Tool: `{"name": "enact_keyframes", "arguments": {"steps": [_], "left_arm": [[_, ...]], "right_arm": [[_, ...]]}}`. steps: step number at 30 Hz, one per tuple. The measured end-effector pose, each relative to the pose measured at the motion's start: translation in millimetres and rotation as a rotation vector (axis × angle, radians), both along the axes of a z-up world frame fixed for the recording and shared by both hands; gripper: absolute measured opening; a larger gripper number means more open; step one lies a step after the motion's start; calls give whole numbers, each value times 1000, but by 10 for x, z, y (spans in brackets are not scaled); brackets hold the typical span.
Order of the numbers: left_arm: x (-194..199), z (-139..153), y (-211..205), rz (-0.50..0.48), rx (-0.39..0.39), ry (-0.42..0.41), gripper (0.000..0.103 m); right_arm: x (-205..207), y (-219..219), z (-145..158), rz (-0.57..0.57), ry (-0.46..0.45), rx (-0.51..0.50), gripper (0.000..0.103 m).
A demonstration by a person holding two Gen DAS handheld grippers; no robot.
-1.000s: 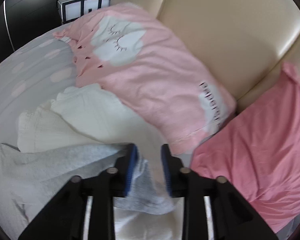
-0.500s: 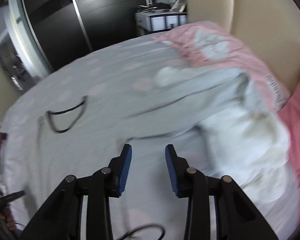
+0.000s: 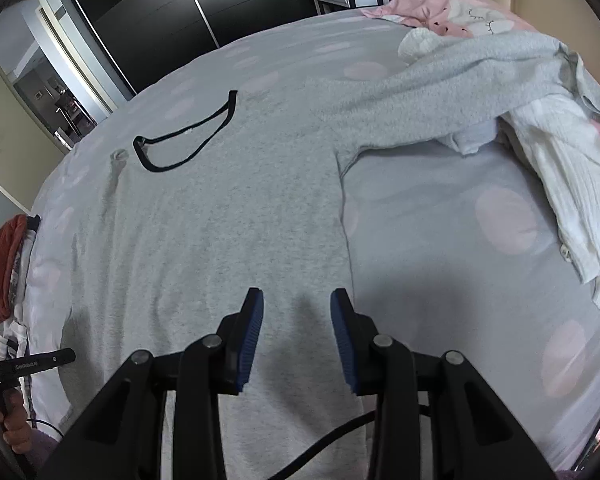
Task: Fold clothes
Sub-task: 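Grasp the grey shirt hem with the left tool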
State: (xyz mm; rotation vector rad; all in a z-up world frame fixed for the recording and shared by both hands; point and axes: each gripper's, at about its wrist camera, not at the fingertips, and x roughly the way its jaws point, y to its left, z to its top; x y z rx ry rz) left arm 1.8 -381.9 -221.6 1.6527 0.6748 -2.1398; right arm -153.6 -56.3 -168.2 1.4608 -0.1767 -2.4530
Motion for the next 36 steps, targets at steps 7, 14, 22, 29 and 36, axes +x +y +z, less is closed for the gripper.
{"name": "enact_keyframes", "arguments": {"steps": [7, 14, 22, 29, 36], "left_arm": [[-337, 276, 596, -249, 85, 172, 4], [-916, 10, 1213, -328, 78, 110, 4], [-700, 71, 1069, -308, 3, 147, 5], [-491, 461, 409, -227, -7, 160, 6], [-250, 177, -189, -13, 42, 67, 6]], "right_arm": [[-42, -53, 7, 23, 20, -12, 34], [-107, -15, -75, 17, 0, -13, 33], [-163, -52, -122, 31, -15, -28, 33], [-154, -33, -126, 32, -18, -37, 34], [-147, -28, -115, 29, -14, -36, 34]]}}
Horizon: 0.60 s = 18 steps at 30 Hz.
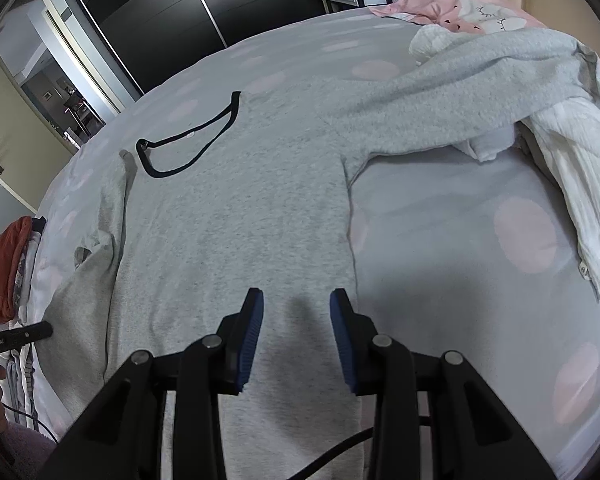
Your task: Fold clothes
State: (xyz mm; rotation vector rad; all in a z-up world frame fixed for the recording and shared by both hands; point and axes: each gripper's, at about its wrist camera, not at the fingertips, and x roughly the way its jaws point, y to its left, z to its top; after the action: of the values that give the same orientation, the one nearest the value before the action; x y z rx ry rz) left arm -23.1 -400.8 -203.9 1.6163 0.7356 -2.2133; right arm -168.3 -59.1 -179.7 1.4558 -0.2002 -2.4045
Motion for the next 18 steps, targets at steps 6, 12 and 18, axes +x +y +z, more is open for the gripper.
{"name": "enact_keyframes", "arguments": {"steps": [6, 12, 18], "left_arm": [[48, -305, -126, 118, -4, -96, 12], [53, -494, -76, 104, 46, -171, 30], [-24, -466, 166, -26, 185, -103, 31]], "right_arm": [[-2, -2, -24, 8, -10, 3, 34], [-3, -1, -41, 8, -17, 2, 34], [8, -4, -63, 15, -28, 3, 34]]}}
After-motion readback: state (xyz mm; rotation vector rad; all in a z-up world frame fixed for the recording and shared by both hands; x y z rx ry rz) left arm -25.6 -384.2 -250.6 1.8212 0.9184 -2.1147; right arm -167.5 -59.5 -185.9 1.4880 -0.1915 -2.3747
